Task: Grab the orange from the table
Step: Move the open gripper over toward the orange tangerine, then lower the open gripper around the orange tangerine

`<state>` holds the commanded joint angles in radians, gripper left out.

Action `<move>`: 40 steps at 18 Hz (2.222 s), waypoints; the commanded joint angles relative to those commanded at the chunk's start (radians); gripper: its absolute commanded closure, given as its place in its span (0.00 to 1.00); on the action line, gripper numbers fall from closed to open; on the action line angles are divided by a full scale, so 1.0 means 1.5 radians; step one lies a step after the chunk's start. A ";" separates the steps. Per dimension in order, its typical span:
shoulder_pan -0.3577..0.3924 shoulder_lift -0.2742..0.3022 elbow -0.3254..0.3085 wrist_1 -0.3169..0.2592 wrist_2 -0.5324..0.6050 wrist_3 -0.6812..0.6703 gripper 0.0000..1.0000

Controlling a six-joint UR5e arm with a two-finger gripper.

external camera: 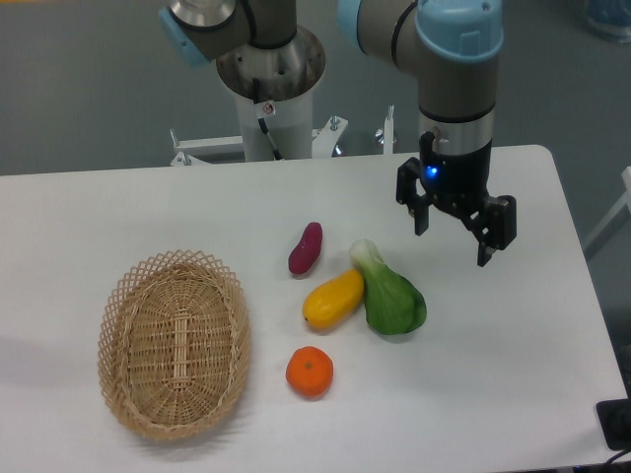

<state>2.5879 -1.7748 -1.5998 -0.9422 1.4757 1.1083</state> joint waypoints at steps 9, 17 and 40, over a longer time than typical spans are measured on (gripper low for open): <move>-0.062 -0.054 -0.008 0.006 0.004 -0.144 0.00; -0.134 -0.150 -0.005 0.006 -0.011 -0.303 0.00; -0.175 -0.258 -0.021 0.114 -0.006 -0.316 0.00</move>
<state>2.3256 -2.1613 -1.6306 -0.7716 1.4665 0.6351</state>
